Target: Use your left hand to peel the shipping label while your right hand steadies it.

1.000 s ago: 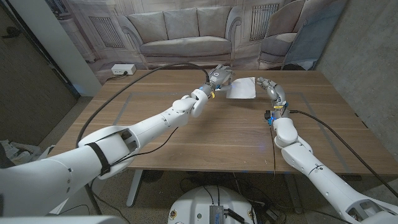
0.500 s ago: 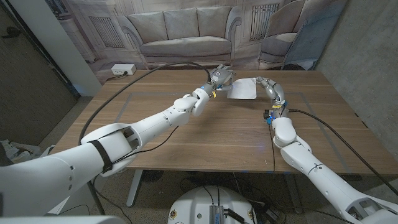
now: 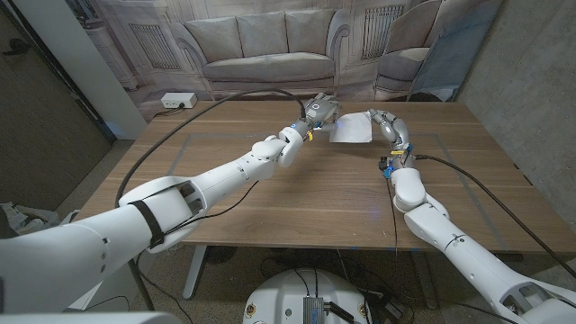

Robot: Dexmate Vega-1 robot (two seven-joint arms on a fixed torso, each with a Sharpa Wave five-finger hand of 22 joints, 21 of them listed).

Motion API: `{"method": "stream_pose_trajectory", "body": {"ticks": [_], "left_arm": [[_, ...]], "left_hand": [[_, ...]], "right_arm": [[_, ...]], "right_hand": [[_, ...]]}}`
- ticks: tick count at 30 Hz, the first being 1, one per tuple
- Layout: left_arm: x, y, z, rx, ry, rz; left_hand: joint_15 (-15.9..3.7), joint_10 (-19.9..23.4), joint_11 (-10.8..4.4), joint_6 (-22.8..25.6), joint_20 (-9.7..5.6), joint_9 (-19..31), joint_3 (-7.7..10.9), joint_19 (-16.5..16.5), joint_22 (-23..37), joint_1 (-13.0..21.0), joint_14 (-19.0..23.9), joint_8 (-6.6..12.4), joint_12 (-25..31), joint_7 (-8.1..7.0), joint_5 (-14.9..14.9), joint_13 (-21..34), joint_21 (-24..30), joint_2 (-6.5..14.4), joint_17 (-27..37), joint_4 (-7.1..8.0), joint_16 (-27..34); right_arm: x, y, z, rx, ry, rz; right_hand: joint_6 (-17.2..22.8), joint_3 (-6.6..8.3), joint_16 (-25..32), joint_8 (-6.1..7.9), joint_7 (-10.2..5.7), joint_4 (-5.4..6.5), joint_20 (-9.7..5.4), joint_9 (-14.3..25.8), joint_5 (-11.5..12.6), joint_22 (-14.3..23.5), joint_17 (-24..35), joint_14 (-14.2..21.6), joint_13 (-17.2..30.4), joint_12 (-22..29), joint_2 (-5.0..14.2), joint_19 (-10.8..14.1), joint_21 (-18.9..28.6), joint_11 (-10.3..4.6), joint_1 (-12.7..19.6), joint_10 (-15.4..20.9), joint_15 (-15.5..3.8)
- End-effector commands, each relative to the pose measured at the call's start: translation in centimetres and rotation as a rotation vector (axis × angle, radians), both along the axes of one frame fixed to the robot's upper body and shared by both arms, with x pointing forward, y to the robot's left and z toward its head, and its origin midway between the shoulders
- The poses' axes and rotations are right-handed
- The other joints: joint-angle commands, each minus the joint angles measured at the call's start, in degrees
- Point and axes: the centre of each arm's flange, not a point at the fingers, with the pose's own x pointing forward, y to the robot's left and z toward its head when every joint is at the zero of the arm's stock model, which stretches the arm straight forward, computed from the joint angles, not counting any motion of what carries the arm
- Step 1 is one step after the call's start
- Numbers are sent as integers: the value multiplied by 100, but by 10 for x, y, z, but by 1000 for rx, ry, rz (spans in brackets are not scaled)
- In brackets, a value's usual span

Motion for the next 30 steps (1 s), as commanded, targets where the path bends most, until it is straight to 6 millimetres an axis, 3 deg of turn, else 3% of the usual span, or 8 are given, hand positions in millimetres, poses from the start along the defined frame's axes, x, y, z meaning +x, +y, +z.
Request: {"method": "stream_pose_trajectory", "body": {"ticks": [1, 20, 30], "left_arm": [[-2, -3, -1, 15, -9, -15], [-4, -3, 0, 4, -15, -18], [-5, -3, -1, -9, -17, -11]], "left_hand": [[-778, 79, -3, 29, 13, 131, 55, -21, 3, 18, 3, 463, -9, -8, 41, 30, 26, 10, 7, 11, -7], [-788, 105, -6, 33, 8, 123, 120, -29, 1, -32, 5, 489, -30, -38, 38, 45, 44, -10, 9, 19, -11], [-795, 128, -7, 76, 23, 117, 163, -8, 1, -58, 27, 523, -40, -3, 39, 53, 67, -26, 9, 18, -7]], "right_arm": [[0, 4, 3, -7, -11, -20], [-2, 5, 4, -4, -24, -48], [-2, 4, 2, 2, -26, -30]], "right_hand": [[102, 46, 2, 100, -51, 8, -10, 40, 50, 19, 31, 140, 43, 93, 7, 82, 68, -40, 139, 124, -660], [548, 88, 96, 496, -183, -20, -95, 153, 127, 46, 151, 409, 162, 338, 34, 185, 215, -302, 581, 562, -901], [474, 13, 81, 559, -123, 85, -67, 200, 125, 58, 200, 420, 214, 348, -10, 114, 232, -256, 493, 504, -868]]}}
